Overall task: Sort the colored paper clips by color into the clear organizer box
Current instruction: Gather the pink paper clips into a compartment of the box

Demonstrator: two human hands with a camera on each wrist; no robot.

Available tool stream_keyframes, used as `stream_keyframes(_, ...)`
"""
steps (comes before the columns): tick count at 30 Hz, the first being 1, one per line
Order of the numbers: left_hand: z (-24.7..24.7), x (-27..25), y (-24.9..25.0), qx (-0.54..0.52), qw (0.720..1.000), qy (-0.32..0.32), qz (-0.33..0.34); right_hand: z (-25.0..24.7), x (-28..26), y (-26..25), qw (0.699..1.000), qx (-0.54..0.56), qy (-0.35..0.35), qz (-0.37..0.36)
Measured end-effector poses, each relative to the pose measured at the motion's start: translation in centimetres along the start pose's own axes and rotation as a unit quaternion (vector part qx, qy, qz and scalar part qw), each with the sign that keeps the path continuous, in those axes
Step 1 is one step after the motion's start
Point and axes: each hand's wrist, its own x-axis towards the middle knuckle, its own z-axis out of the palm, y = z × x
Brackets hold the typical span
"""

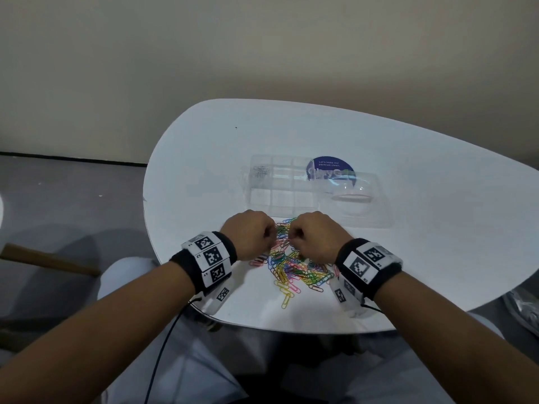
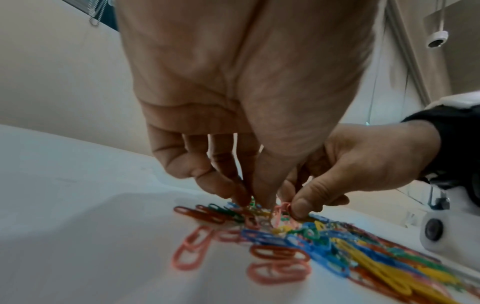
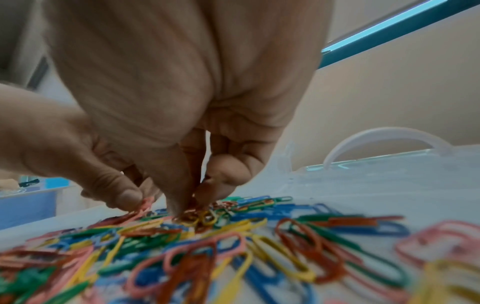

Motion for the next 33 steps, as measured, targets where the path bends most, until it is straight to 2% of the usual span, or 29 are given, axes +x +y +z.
stream_keyframes(2,-0.1,0.0,-0.2,-0.04,0.999,0.01,-0.003,0.0,-0.1,0.5,0.999,0.033,0.014,0.012)
stream_keyframes(4,-0.4,0.0,-0.4,-0.119,0.993,0.023,-0.013,-0.2,-0.2,1.0,0.991,0.122,0.035,0.036)
stream_keyframes(6,-0.9,-0.1,-0.3,-0.23,0.972,0.03,-0.034,-0.6,-0.3,1.4,0.972,0.221,0.057,0.053)
stream_keyframes(8,-1.2,-0.3,0.0,-0.354,0.933,0.024,-0.059,-1.1,-0.6,1.5,0.944,0.311,0.078,0.072)
stream_keyframes(11,-1.4,-0.4,0.8,-0.506,0.856,0.001,-0.105,-1.8,-1.1,1.3,0.887,0.445,0.084,0.094)
stream_keyframes(14,-1.5,-0.3,1.6,-0.59,0.797,-0.024,-0.122,-2.3,-1.4,0.9,0.836,0.534,0.08,0.094)
stream_keyframes(16,-1.5,-0.3,2.2,-0.637,0.76,-0.032,-0.127,-2.6,-1.5,0.6,0.818,0.563,0.085,0.084)
stream_keyframes(18,-1.5,-0.3,2.7,-0.697,0.704,-0.043,-0.128,-2.8,-1.4,0.3,0.82,0.56,0.091,0.078)
stream_keyframes(20,-1.5,-0.3,3.1,-0.743,0.654,-0.058,-0.135,-2.9,-1.2,0.1,0.836,0.536,0.095,0.077)
stream_keyframes(22,-1.5,-0.1,3.1,-0.76,0.625,-0.061,-0.165,-3.1,-1.1,-0.2,0.861,0.495,0.095,0.076)
stream_keyframes(26,-1.2,-0.1,3.0,-0.751,0.624,-0.065,-0.207,-3.4,-1.2,-0.9,0.902,0.423,0.077,0.04)
stream_keyframes(30,-1.0,-0.5,2.0,-0.757,0.605,-0.065,-0.239,-2.8,-1.0,-1.2,0.912,0.389,0.122,0.045)
stream_keyframes(31,-1.1,-0.6,1.5,-0.752,0.608,-0.057,-0.249,-2.7,-0.9,-1.1,0.913,0.38,0.136,0.053)
stream_keyframes(33,-1.2,-1.2,0.0,-0.728,0.635,-0.015,-0.257,-2.4,-0.6,-0.7,0.923,0.354,0.138,0.059)
